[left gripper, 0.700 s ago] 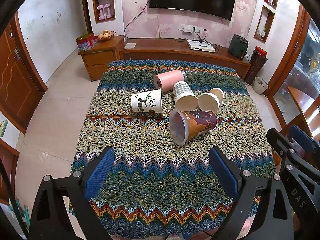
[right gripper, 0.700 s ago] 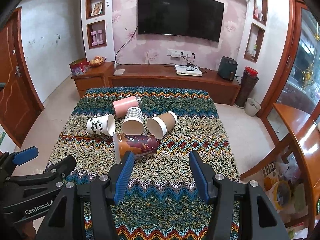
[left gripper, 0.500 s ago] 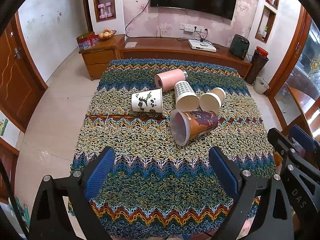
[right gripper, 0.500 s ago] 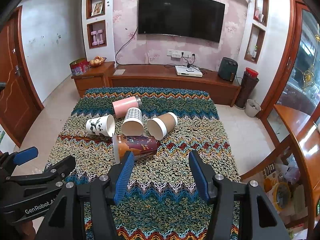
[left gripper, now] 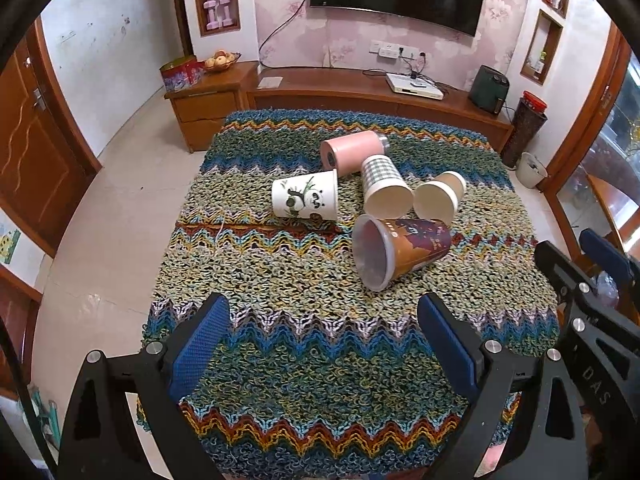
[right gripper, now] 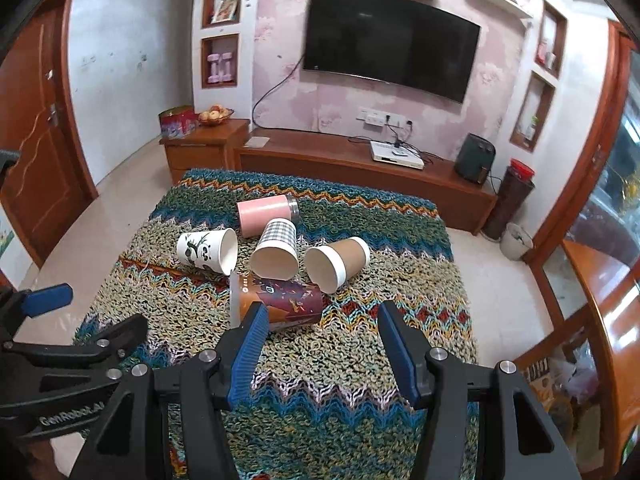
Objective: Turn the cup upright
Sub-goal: 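Move the right gripper toward the orange printed plastic cup lying on its side, then close the right gripper around the orange cup's body, then lift the orange cup with the right gripper and rotate it rim up, then lower the upright orange cup onto the blanket with the right gripper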
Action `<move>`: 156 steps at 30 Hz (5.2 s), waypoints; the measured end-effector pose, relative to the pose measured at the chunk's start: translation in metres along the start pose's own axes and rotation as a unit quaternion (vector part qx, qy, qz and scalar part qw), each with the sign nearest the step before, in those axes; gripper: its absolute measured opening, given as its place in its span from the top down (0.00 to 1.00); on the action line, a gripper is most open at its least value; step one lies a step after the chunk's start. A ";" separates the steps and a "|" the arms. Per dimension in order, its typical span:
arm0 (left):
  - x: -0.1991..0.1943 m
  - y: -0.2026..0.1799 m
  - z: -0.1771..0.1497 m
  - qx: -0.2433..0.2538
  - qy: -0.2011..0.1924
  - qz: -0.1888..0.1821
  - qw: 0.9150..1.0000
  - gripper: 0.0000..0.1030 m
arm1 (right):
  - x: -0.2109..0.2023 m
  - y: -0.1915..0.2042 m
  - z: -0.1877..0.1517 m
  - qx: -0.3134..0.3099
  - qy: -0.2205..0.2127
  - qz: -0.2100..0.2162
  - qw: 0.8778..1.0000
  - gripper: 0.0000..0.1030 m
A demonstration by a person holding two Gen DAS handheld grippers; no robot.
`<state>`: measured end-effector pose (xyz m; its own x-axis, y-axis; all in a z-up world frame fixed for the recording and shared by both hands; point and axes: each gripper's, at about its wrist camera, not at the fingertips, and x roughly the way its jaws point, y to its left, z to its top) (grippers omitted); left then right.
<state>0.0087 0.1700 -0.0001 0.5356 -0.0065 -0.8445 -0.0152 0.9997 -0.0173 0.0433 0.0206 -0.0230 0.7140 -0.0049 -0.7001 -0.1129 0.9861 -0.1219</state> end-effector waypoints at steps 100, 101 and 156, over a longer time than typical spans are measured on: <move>0.074 0.041 -0.012 -0.062 0.072 0.025 0.995 0.07 | 0.146 0.007 -0.085 0.279 0.358 0.239 0.858 0.31; 0.072 0.041 -0.014 -0.061 0.071 0.024 0.995 0.07 | 0.144 0.004 -0.089 0.284 0.357 0.240 0.857 0.31; 0.103 -0.051 -0.022 0.120 0.184 -0.122 0.968 0.07 | 0.071 -0.011 -0.131 0.255 0.297 0.215 0.895 0.25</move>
<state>0.0461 0.1182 -0.0984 0.1605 -0.2059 -0.9653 0.2931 0.9438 -0.1526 0.0042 -0.0124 -0.1635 0.1697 0.4548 -0.8743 0.1506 0.8648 0.4791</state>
